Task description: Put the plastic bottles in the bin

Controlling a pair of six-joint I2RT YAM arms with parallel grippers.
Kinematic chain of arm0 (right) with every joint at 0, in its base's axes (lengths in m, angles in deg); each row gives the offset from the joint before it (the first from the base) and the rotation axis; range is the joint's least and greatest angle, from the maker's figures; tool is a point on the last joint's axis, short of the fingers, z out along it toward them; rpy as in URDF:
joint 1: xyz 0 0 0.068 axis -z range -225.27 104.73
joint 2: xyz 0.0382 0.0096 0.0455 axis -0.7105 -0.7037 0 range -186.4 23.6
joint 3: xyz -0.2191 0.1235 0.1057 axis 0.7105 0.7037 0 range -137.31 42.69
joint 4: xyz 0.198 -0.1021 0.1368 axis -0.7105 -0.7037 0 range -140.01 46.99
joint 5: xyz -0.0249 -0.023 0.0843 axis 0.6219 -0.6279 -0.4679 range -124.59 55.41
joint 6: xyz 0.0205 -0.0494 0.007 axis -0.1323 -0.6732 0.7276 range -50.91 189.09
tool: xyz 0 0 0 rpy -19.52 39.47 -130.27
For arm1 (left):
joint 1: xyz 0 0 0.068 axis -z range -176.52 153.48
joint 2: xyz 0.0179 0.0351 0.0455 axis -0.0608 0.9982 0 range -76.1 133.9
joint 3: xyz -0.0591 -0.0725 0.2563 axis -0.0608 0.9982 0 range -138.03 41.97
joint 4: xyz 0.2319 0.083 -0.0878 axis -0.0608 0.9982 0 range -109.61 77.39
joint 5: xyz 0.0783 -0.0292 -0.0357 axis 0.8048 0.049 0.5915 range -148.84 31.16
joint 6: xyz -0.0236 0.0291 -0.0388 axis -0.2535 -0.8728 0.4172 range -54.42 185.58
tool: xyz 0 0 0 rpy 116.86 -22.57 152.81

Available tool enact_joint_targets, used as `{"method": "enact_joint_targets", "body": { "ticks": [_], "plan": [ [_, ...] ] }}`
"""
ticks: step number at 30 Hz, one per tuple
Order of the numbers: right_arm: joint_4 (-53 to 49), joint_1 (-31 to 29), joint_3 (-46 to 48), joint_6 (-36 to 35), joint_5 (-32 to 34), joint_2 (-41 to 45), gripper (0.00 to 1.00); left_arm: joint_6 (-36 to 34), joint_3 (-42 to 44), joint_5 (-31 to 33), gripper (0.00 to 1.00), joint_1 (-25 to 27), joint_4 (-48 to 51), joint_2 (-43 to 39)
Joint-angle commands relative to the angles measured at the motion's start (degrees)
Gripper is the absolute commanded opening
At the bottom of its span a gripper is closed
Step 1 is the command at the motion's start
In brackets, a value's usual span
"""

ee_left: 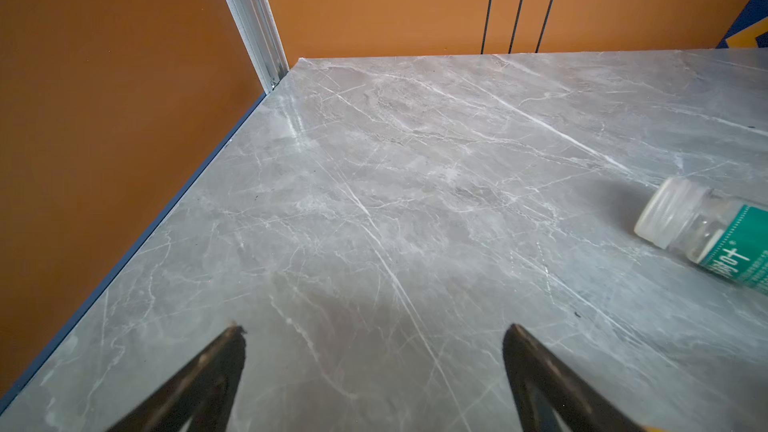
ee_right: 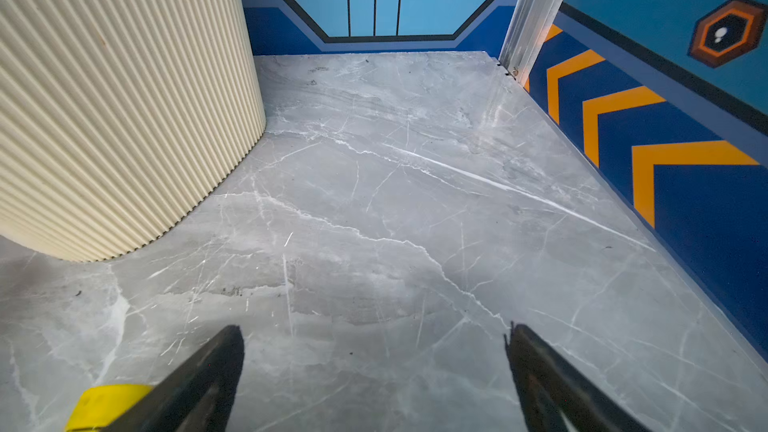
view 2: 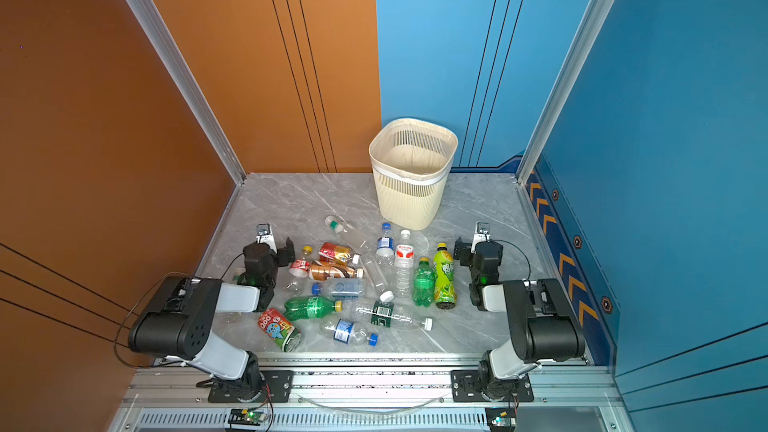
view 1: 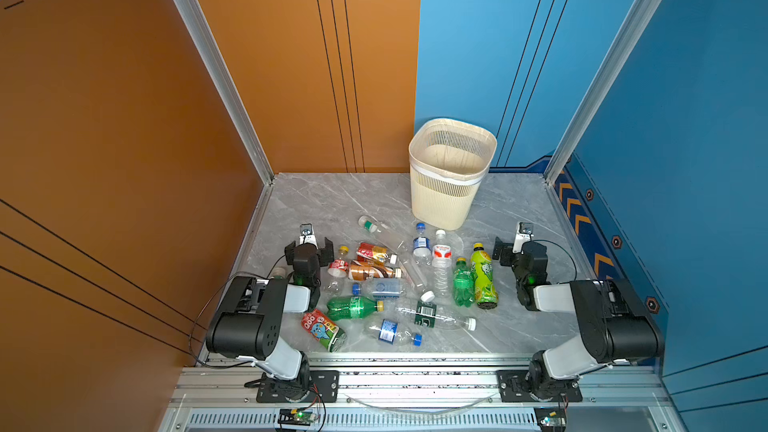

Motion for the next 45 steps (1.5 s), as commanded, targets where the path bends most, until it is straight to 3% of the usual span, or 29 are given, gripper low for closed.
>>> {"method": "enact_joint_targets", "body": {
  "ticks": [1,34,37,38,40,43,45],
  "plan": [
    [-1.04,0.24,-1.05,1.12,0.25,0.39,1.00,-0.32,-0.13,0.80,0.98,0.23,-0.76,0.12],
    [-1.13,0.33,-1.04,1.21,0.19,0.46,1.00,-0.05,-0.15,-0.07,0.98,-0.17,-0.54,-0.07],
    [-3.49,0.58,-2.16,2.80,3.56,1.85,1.00,-0.61,0.10,0.25,0.98,0.05,-0.09,-2.38],
    [-7.01,0.59,-3.25,3.19,4.46,3.17,1.00,-0.97,-0.01,0.30,0.98,0.37,2.15,-5.27],
    [-24.31,0.38,-10.31,4.73,7.40,8.94,1.00,-1.29,-1.45,3.00,0.98,1.92,12.35,-14.86],
    [-40.57,-0.87,-18.96,8.86,11.82,13.38,1.00,7.87,-8.44,5.01,0.98,0.92,36.64,-29.95],
    [-44.01,-1.03,-20.87,18.57,13.92,16.10,1.00,14.76,-12.70,3.97,0.98,-0.53,46.79,-37.30]
  ]
}}
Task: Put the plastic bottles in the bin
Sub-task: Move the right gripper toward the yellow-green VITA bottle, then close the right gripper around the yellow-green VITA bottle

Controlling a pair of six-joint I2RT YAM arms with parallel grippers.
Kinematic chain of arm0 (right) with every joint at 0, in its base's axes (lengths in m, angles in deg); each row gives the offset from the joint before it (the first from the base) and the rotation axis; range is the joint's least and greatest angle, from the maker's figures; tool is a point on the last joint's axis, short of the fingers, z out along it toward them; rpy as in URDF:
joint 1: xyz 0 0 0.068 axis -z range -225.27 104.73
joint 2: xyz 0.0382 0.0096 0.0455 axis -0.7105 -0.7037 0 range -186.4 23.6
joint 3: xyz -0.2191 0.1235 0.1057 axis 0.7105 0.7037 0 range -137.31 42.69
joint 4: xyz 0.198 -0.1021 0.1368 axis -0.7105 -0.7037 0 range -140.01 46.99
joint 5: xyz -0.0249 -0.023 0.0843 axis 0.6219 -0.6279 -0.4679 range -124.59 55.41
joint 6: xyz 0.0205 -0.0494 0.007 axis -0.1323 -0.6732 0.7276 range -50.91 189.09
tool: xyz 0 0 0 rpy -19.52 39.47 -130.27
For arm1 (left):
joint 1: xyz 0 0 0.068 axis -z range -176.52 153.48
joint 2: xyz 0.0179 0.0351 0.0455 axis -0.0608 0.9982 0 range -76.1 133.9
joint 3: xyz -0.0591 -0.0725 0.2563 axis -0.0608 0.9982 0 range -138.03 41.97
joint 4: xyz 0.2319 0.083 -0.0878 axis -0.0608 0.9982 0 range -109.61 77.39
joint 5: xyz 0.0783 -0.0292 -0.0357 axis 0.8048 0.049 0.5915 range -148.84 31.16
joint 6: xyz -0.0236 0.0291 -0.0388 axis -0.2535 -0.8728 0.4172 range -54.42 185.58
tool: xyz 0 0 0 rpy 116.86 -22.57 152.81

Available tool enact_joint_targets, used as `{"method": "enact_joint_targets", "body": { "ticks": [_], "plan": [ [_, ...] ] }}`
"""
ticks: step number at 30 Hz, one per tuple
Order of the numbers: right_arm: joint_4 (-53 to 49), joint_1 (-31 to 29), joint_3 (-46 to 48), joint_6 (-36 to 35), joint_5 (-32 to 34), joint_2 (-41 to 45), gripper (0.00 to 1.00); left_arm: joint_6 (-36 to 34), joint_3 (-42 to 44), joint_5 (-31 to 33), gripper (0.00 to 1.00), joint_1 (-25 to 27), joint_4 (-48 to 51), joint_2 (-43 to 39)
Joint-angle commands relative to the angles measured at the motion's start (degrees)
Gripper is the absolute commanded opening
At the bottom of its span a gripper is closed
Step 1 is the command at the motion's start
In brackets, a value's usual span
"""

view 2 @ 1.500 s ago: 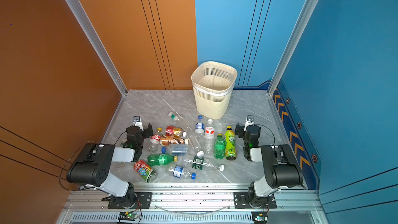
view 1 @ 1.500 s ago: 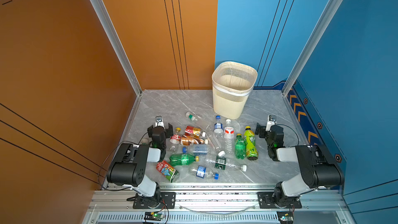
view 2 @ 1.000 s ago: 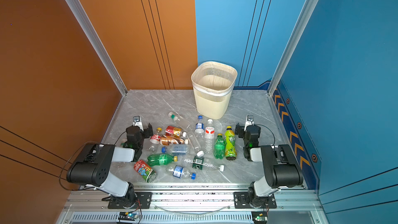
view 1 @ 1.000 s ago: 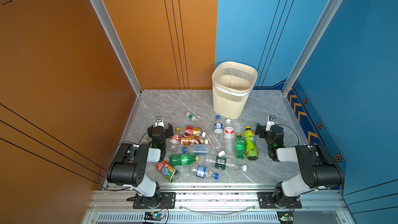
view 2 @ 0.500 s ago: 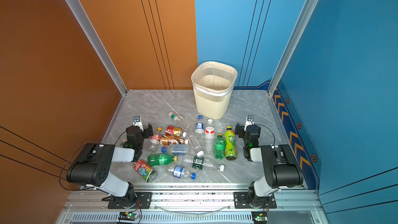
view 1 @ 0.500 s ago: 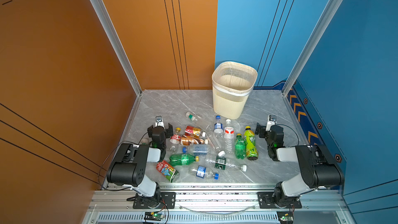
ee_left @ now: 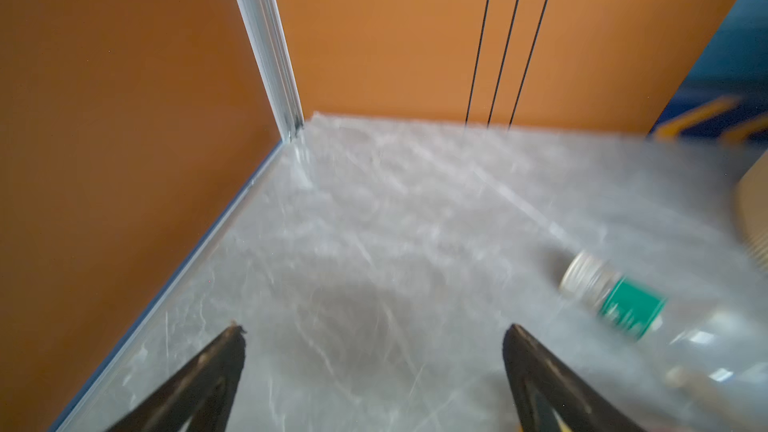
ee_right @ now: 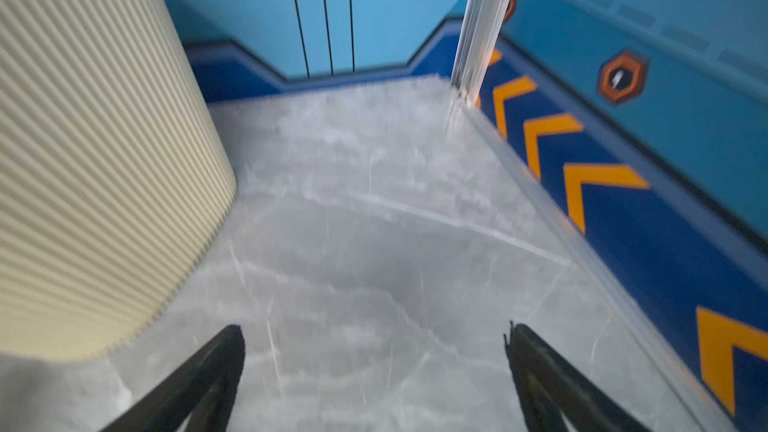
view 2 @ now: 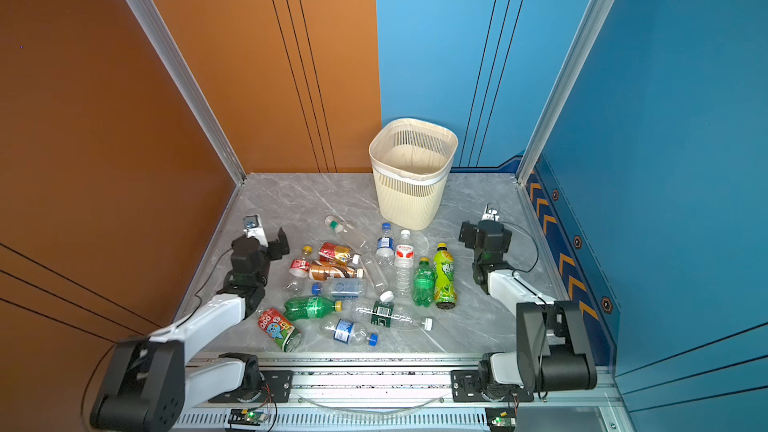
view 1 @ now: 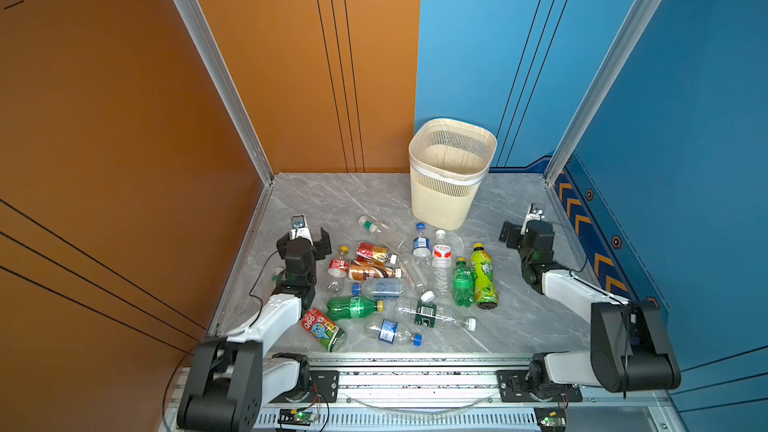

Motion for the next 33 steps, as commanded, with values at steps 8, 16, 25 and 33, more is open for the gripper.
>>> {"method": "enact_joint_targets", "body": {
  "ticks": [8,16,25,33],
  "plan": [
    [-31.52,2.92,-6.80,16.79,-16.97,9.84,1.00,9.21,-4.01,-1.78,0.98,-5.81,28.74,-18.92],
    [-50.63,-10.41,-4.40,19.54,-10.18,18.25,1.00,8.22,-8.65,-5.14,0.98,-6.05,33.49,-15.64],
    [-52.40,-18.07,0.95,24.52,-8.04,18.70,0.93,7.23,-9.12,-6.16,0.98,-5.39,34.24,-15.68],
    [-49.15,-19.10,3.39,25.12,-7.93,15.36,0.93,7.15,-9.12,-6.25,0.98,-5.22,34.20,-15.57]
  ]
}}
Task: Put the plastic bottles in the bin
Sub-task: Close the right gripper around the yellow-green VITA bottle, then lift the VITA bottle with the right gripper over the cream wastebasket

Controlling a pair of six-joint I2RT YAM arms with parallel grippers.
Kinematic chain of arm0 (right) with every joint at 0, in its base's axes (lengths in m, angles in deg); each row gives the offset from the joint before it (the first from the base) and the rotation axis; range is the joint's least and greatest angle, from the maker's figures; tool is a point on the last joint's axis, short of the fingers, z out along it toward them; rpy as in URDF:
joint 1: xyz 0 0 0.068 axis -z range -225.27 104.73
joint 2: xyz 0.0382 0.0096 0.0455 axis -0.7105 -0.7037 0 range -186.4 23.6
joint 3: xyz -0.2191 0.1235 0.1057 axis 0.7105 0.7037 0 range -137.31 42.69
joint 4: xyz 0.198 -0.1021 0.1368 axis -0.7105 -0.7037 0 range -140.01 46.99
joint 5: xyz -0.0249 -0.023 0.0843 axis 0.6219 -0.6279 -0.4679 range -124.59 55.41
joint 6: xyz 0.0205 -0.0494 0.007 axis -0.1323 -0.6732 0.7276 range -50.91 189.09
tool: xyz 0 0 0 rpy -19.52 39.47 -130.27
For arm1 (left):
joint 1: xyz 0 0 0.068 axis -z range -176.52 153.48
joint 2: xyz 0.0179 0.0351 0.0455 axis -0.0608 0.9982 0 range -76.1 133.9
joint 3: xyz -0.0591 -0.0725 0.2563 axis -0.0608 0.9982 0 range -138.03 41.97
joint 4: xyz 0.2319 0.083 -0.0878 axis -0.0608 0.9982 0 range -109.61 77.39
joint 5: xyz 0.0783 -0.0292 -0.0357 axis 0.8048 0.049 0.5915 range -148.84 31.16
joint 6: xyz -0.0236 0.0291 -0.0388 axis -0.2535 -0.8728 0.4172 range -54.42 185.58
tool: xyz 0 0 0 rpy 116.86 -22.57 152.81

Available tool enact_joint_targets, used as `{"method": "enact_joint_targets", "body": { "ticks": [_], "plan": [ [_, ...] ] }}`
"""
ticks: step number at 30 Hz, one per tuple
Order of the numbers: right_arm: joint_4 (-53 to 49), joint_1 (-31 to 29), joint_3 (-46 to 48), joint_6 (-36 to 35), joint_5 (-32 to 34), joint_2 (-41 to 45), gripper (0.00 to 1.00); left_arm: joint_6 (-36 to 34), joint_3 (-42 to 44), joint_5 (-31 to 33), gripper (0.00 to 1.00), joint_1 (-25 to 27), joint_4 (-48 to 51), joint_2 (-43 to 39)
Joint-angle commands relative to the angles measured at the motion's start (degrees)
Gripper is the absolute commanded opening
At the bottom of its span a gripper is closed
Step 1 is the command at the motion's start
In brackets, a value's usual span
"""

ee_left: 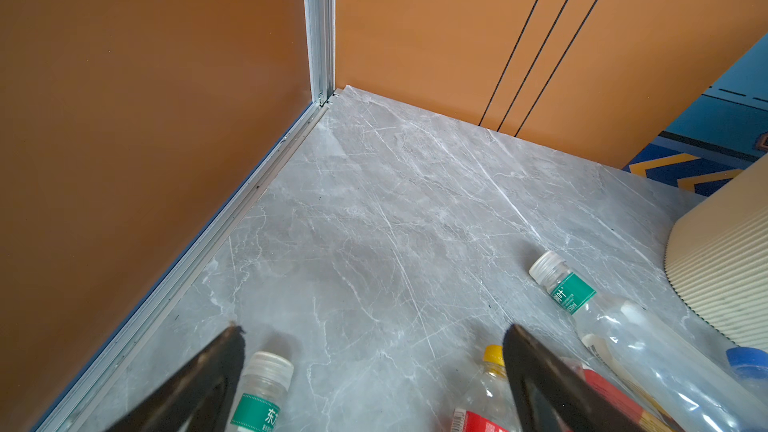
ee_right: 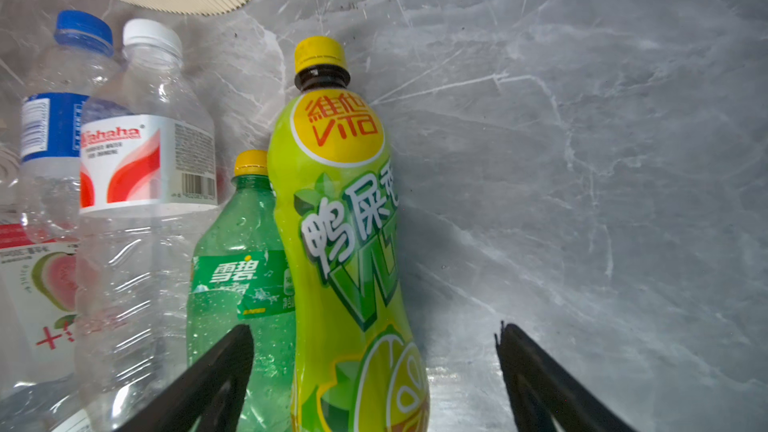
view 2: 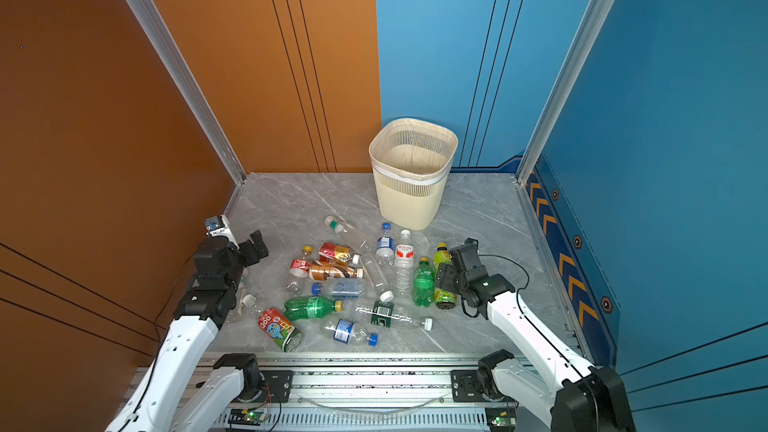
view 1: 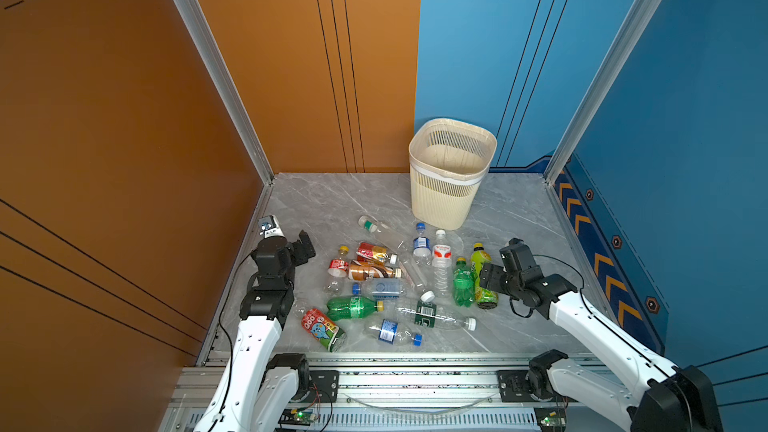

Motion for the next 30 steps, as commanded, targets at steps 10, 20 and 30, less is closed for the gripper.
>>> {"method": "enact_joint_targets", "body": {
  "ticks": [10,20,30],
  "plan": [
    [5.24,-1.13,0.24,1.28,2.65,-8.50,0.89,-0.81,-1.21,-0.41,0.98,0.73,0.91,-0.25],
    [9.66,-1.22,-0.07,1.55,6.57,-16.25,0.80,-0.99,-1.32,-0.17,0.98,0.73,0.84,0.20],
    [10.59,-0.85,-1.64,0.49,7.07,-19.14,0.62,-0.92,-1.32,0.17,0.98,0.91,1.08,0.38]
  ]
}}
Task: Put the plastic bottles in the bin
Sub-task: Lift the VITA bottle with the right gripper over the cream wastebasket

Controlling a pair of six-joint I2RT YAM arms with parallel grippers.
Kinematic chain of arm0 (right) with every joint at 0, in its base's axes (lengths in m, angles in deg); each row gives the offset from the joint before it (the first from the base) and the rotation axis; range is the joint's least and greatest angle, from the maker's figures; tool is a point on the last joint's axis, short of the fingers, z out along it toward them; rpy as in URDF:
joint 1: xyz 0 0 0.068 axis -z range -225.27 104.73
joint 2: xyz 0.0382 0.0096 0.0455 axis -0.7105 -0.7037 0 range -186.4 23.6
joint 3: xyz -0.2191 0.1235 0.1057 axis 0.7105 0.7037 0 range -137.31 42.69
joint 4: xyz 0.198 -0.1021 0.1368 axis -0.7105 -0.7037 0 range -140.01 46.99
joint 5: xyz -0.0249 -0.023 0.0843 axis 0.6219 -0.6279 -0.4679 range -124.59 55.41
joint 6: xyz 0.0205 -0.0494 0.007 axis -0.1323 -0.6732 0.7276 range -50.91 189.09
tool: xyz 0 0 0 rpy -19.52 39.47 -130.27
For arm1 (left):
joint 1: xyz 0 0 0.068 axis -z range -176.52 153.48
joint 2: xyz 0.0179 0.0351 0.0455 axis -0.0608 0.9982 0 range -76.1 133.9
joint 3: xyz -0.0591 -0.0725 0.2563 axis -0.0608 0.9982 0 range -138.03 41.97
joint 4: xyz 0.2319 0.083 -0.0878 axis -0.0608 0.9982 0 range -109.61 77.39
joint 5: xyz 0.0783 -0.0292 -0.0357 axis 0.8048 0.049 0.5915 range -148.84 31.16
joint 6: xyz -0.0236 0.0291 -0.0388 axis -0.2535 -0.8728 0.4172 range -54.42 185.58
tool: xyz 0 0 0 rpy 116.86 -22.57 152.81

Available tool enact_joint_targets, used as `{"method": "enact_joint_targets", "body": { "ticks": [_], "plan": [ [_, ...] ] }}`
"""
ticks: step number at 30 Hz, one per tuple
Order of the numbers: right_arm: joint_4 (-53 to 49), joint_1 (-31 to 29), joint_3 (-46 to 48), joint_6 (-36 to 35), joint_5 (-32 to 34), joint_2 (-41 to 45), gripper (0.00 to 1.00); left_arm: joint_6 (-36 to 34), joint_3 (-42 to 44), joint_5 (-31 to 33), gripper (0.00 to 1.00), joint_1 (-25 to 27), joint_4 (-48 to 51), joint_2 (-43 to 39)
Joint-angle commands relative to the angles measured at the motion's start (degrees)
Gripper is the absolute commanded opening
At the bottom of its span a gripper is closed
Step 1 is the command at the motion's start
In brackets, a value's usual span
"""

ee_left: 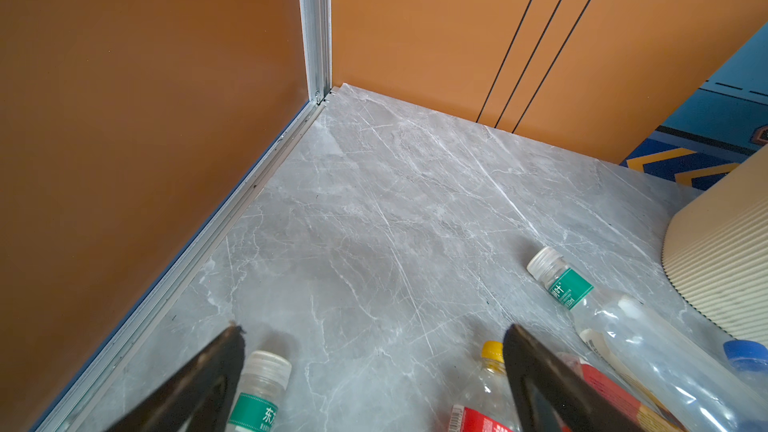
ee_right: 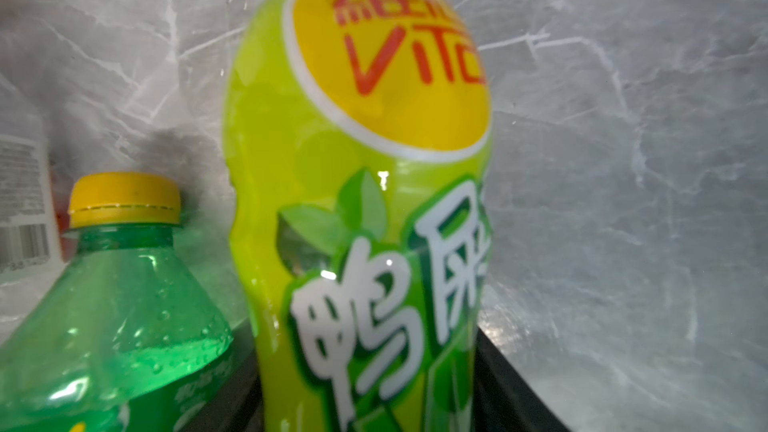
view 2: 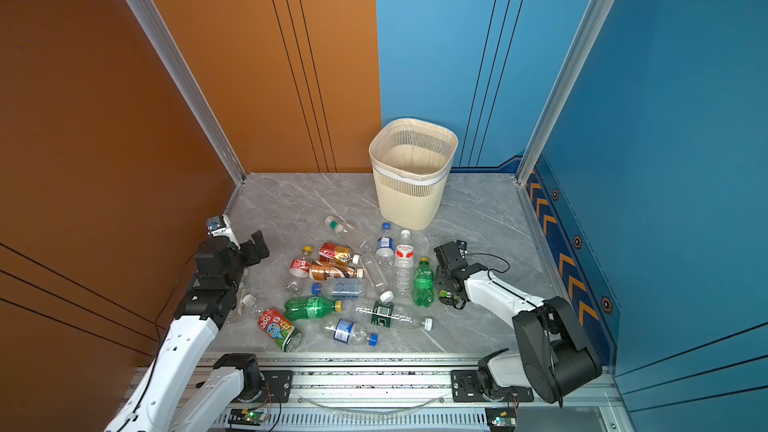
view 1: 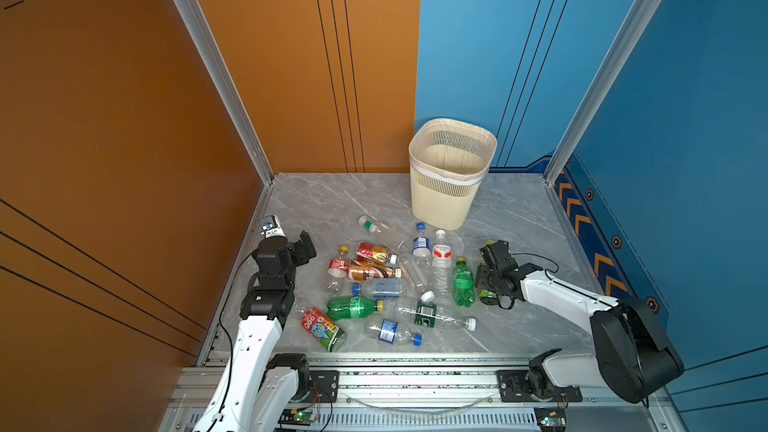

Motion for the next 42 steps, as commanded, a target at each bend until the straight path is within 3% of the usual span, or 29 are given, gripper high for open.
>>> {"method": "enact_joint_targets", "body": {
  "ticks": [1,12,18,26,37,42],
  "plan": [
    [-0.42,0.28,-1.29,-0.64,2.23,0.25,0.60,-0.75,-1.32,0.25,0.98,0.38,0.93,0.30],
    [-8.54,5.67,-9.82,-6.48,3.25,13.33,0.49,-0.82,-1.47,0.88,0.98,0.56,1.24,0.51],
    [-13.05,6.26,-24.99,-10.90,3.51,13.81,0.47,-0.75,-1.47,0.97,0.97,0.56,1.28,0.56],
    [-9.28,6.11,-50.97,-15.50,-2.25,2.59,0.47,-0.58,-1.61,1.01,0.98,0.70,1.35,0.76],
    [-12.40,6.24,-87.57,-25.61,-8.01,-25.26,0.46,-0.55,-1.63,1.18,0.98,0.91,1.55,1.09],
    [-13.78,6.29,-93.41,-30.67,-9.48,-31.74,0.46,-0.72,-1.65,1.68,0.98,1.09,1.81,1.12]
  ]
}}
